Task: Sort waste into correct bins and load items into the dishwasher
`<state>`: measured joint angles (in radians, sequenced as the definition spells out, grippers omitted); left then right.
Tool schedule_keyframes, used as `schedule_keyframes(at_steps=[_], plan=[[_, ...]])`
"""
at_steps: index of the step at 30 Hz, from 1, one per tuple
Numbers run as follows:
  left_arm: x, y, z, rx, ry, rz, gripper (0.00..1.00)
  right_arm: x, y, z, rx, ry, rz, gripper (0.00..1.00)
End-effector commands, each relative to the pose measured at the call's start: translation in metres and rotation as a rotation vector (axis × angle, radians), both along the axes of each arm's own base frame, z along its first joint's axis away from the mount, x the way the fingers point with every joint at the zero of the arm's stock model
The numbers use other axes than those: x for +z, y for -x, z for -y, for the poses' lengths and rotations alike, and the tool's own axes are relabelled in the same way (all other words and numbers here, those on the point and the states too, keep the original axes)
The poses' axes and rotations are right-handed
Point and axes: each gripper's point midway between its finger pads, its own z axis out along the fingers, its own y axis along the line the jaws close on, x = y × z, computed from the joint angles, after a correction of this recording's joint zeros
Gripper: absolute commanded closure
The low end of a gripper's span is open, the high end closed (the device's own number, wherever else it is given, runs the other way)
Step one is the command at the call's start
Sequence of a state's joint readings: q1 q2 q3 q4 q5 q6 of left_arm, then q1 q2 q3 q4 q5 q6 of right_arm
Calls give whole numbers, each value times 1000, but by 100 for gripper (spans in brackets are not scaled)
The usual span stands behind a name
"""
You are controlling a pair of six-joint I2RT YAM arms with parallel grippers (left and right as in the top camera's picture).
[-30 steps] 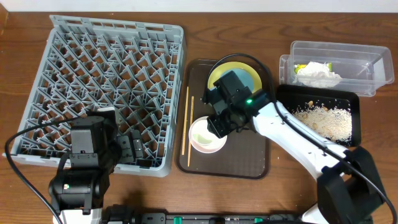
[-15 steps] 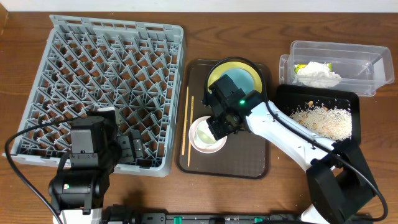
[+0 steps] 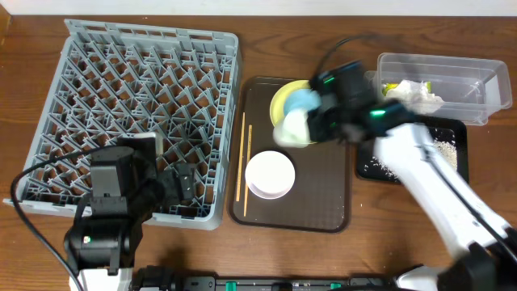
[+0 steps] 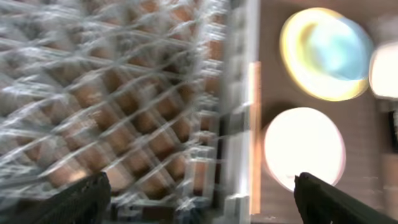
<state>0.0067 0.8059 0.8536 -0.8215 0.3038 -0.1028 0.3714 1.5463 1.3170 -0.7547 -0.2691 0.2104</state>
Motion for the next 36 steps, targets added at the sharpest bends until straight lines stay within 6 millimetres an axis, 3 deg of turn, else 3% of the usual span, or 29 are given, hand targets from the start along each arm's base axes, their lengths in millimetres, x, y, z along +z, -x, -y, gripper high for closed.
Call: schedule_keyframes(at_steps=[1,9,14,19,30,36], plan=[[17,-8,42,-118,252,-6,6,21,9,-15,60,-231,-78,99],[59,-22,111,-535,680,39,6,59,36,-68,389,-606,-129,99],[76,-25,126,-727,875,39,5,79,48,-88,539,-739,-119,99],[71,-34,133,-750,904,10,6,86,56,-99,605,-773,-107,99],[105,-25,172,-905,925,58,8,86,61,-105,625,-772,-110,99],[109,-17,183,-942,935,39,16,87,60,-106,631,-773,-95,99]])
